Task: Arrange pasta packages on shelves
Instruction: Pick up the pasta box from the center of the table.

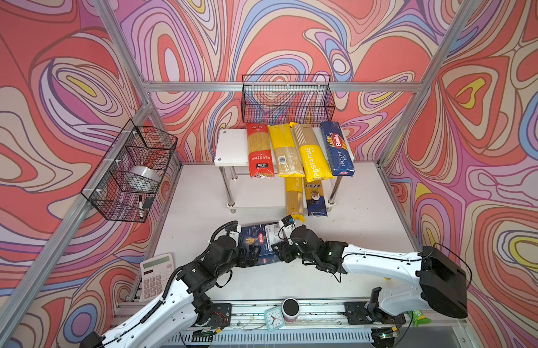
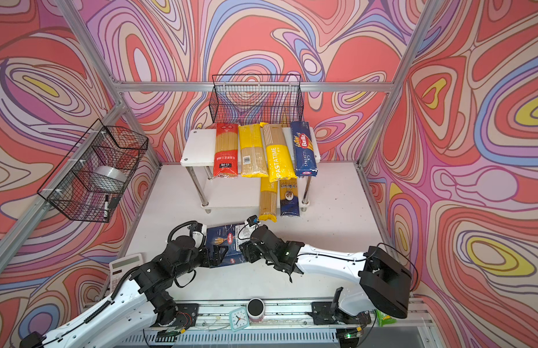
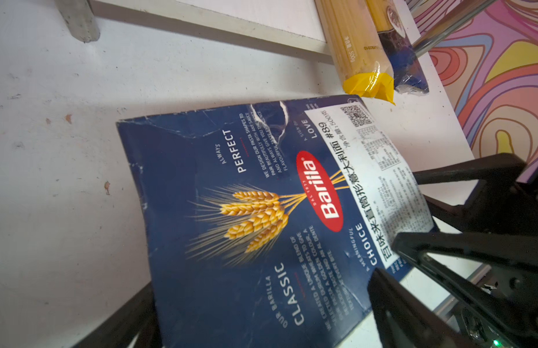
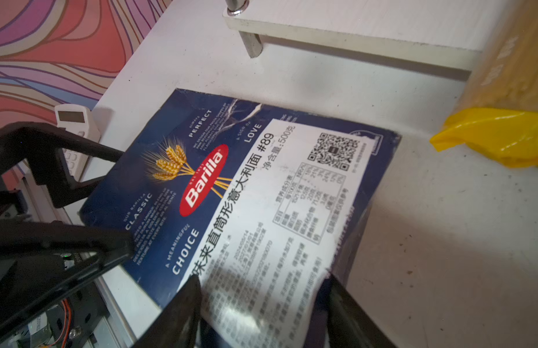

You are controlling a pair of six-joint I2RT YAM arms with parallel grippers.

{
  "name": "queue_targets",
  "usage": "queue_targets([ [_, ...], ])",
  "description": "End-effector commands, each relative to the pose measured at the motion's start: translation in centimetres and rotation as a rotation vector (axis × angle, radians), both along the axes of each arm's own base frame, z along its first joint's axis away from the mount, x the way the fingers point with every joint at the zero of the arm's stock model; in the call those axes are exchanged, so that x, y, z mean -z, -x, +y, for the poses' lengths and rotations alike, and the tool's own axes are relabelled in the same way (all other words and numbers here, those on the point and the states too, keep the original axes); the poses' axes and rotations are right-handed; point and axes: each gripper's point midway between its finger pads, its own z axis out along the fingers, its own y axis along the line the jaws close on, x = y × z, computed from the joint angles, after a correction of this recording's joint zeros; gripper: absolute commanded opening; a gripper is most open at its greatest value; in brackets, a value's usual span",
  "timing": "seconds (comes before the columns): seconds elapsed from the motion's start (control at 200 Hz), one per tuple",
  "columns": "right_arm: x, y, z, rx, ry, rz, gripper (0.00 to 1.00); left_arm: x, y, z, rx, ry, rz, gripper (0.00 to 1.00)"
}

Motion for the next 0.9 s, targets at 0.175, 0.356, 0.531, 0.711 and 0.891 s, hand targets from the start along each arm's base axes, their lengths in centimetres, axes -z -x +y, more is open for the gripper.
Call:
queue_targets([
  [0.175,-8.5,1.1,4.3,-0.137,-0.244,-0.133,0.64,-9.9,-0.6,-4.8,0.183,0.211,-0.219,1.00],
  [0.356,-9.9,0.9,4.5,-0.144,-0.254,-0.164,0.64,-10.3,-0.7,-4.7,0.179,0.211,-0.231,1.00],
  [0.531,-11.0,0.5,4.7,-0.141,-0.248,-0.199,0.64,-10.6,-1.0,-4.8,0.180,0.201,-0.250,1.00],
  [0.711,-11.3,0.3,4.9,-0.141,-0.244,-0.213,0.63,-11.5,-1.5,-5.4,0.199,0.191,-0.270,1.00],
  [0.891,-11.8,-0.2,4.7,-0.115,-0.252,-0.237,0.64,-12.2,-2.1,-5.8,0.204,0.184,-0.295,1.00],
])
